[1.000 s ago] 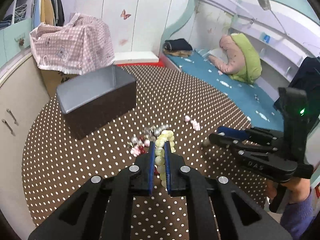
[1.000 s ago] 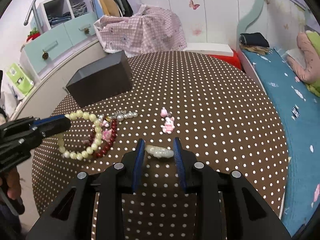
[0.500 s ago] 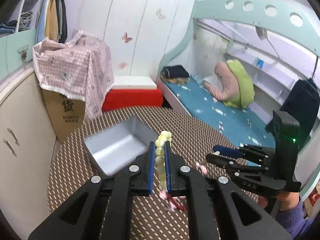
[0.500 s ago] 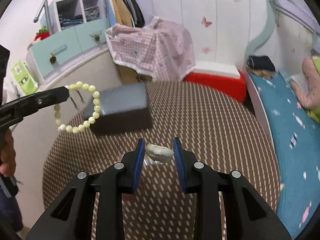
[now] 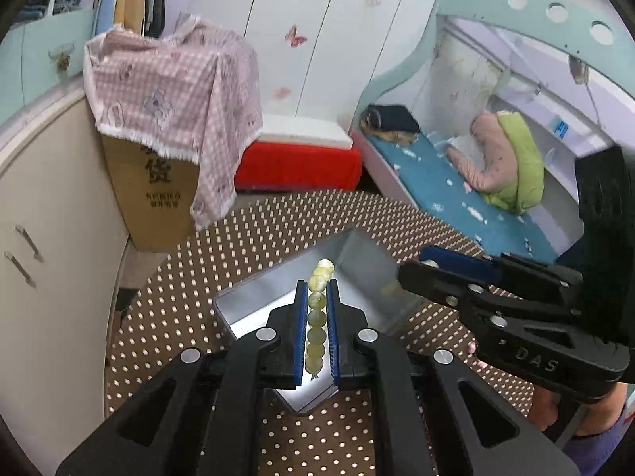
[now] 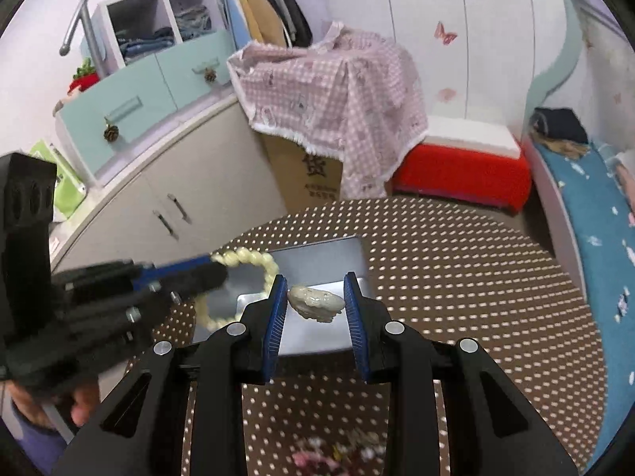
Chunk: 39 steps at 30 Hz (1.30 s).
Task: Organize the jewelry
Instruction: 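Lower both held items into the grey box and open both tools, then move the left tool back to the red bead bracelet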
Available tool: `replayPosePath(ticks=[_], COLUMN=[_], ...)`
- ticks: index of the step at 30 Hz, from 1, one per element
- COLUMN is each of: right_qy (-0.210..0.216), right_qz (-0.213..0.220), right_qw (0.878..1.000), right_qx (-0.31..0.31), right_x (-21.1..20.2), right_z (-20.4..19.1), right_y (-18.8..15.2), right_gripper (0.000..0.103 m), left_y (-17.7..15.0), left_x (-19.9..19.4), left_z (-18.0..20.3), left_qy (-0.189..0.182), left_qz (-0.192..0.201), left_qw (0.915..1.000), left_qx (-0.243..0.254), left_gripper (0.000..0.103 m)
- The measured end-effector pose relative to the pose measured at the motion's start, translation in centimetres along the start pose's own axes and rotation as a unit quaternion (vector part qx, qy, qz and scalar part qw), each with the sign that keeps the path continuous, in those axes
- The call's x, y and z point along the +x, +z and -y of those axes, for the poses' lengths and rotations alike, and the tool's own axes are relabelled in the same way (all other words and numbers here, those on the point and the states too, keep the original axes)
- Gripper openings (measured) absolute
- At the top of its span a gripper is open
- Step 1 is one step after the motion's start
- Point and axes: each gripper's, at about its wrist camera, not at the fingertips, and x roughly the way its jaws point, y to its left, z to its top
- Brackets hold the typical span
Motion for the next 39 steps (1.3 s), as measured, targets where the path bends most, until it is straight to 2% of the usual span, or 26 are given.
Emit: replayPosePath(ticks=[4, 13, 16, 17, 23, 25, 26, 29, 30, 32, 35, 39], right_qy=[-0.002, -0.006, -0.006, -0.006, -0.001, 0.001, 0.000, -0.007, -0.011, -0.021, -0.057, -0.086], right_qz=[-0.019, -0.039, -0.042, -0.043, -0.044, -0.037, -0.033, -0.007, 0.006, 0.022, 0.048, 0.063], right_qw=[1.000, 0.999, 0.999, 0.999, 0.999, 0.999, 0.999, 1.000, 1.000, 1.000, 0.997, 0.994], right_qx=[-0.003, -0.012, -0.010, -0.008, -0.005, -0.002, -0.001, 0.002, 0.003, 0.001, 0.004, 0.010], right_x=[2.2, 4.0, 4.1, 4.2, 4.1, 3.4, 3.0, 0.7, -0.5, -2.4, -6.0, -9.1], right_z=[-0.3, -0.7, -0.6, -0.5, -0.6, -0.6, -0.5, -0.3, -0.1, 0.3, 1.4, 2.9], right_y=[-0.5, -1.3, -1.6, -1.7, -1.8, -1.6, -1.6, -1.6, -1.7, -2.1, -3.9, -6.9], right_gripper=[0.029, 0.029, 0.030, 0.030, 0.031, 0.031, 0.034, 0.044, 0.045, 0.045, 0.049, 0.050], left_y=[-1.0, -1.6, -1.5, -1.5, -1.6, -1.6, -1.6, -1.7, -1.8, -2.3, -3.5, -5.6], left_x=[1.2, 1.6, 1.5, 1.4, 0.5, 0.0, -0.5, -2.3, -2.9, -4.4, -6.0, -7.1], left_z=[-0.1, -0.8, -1.0, -1.2, -0.7, -0.5, -0.3, 0.4, 0.8, 1.8, 3.3, 5.3], left_qy=[0.008, 0.011, 0.016, 0.017, 0.016, 0.013, 0.017, 0.023, 0.027, 0.043, 0.052, 0.046], left_qz=[-0.014, -0.020, -0.017, -0.015, -0.007, -0.002, 0.004, 0.025, 0.034, 0.057, 0.082, 0.086], left_qw=[0.9999, 0.9997, 0.9996, 0.9996, 0.9997, 0.9998, 0.9997, 0.9993, 0.9990, 0.9975, 0.9952, 0.9951], left_qx=[0.003, -0.007, -0.017, -0.018, -0.015, -0.016, -0.017, -0.014, -0.010, 0.000, 0.008, 0.012], left_gripper=[0.008, 0.010, 0.031, 0.034, 0.036, 0.042, 0.048, 0.053, 0.055, 0.065, 0.070, 0.070])
